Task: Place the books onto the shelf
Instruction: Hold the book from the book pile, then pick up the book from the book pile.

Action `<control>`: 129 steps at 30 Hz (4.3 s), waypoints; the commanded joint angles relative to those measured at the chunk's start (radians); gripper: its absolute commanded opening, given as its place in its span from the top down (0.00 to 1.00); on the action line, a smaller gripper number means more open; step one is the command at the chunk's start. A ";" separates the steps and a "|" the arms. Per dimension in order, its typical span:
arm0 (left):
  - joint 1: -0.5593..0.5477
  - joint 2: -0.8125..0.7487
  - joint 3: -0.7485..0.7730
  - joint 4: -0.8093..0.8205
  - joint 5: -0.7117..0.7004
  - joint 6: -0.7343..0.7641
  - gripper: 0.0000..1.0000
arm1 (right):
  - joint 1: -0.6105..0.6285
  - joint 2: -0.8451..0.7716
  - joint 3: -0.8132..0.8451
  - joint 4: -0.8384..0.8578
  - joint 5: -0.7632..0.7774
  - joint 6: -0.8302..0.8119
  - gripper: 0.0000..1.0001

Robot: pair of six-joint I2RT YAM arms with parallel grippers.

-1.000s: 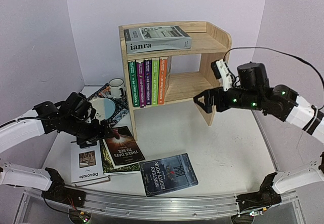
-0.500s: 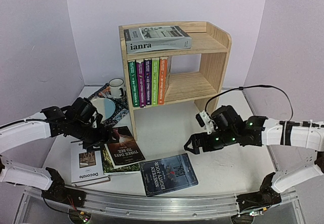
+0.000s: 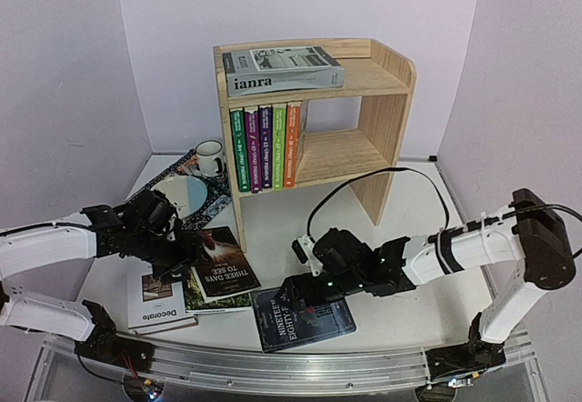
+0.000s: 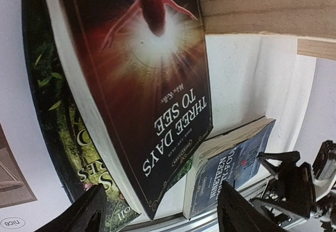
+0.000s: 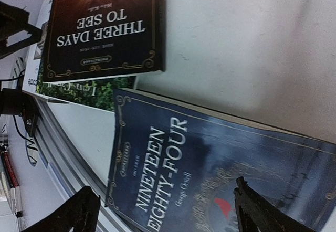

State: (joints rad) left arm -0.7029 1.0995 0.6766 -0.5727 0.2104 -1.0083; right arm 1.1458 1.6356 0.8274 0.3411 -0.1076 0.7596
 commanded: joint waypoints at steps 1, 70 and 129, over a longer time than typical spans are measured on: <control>0.005 -0.008 -0.030 0.050 -0.033 -0.087 0.26 | 0.031 0.060 0.050 0.137 0.020 0.051 0.11; 0.005 0.000 -0.016 0.264 -0.082 -0.145 0.47 | 0.035 0.054 0.044 0.148 0.031 0.019 0.11; 0.005 0.002 0.001 0.323 -0.069 -0.135 0.51 | 0.239 0.437 0.373 0.390 0.614 -1.005 0.39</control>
State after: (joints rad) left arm -0.7029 1.1259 0.6338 -0.3050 0.1368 -1.1507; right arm 1.3857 2.0369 1.1393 0.6807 0.4443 -0.2111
